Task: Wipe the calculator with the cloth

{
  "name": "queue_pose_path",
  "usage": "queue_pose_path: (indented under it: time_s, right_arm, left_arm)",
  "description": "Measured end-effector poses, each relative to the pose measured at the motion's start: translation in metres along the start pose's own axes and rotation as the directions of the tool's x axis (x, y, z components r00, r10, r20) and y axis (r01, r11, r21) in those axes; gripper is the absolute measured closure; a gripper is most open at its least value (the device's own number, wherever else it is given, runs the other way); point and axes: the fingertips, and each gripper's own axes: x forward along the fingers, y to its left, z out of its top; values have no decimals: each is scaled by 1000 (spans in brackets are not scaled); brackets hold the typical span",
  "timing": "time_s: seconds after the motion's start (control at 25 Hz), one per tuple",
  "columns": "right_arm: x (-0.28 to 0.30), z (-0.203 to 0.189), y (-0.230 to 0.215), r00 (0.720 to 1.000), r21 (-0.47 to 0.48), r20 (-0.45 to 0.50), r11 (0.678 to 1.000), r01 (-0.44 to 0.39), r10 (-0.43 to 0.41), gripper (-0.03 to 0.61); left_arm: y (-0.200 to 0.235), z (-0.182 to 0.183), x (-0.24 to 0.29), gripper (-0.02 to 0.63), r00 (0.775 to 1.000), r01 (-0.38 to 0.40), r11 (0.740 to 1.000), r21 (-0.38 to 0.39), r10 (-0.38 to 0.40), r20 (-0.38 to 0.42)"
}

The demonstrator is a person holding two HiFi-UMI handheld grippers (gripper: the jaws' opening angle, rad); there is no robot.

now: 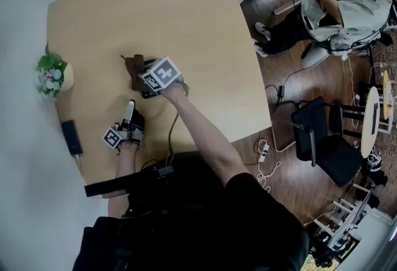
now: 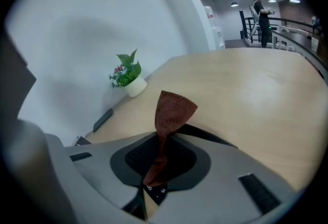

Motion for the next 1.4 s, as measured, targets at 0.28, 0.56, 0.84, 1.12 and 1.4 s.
queue_pose_path:
  time_s: [0.28, 0.56, 0.84, 1.12, 1.4]
  right_arm:
    - [-29, -35, -61, 992, 99, -44, 987, 125, -121, 526]
    - [-73, -74, -119, 967, 167, -86, 953, 251, -240, 529]
    - [-117, -28, -109, 915, -63, 28, 913, 403, -402, 530]
    - [-16, -25, -16, 930, -637, -135, 749, 183, -342, 530]
    - [6, -100, 42, 910, -662, -347, 747, -66, -227, 531]
  left_arm:
    - [0, 1, 1, 584, 1000, -3, 1000, 2, 3, -11]
    - [0, 1, 1, 584, 1000, -4, 1000, 3, 4, -7]
    - [0, 0, 4, 584, 1000, -2, 1000, 19, 2, -14]
    - [0, -1, 4, 584, 1000, -6, 1000, 23, 6, -9]
    - [0, -1, 4, 584, 1000, -6, 1000, 6, 6, -6]
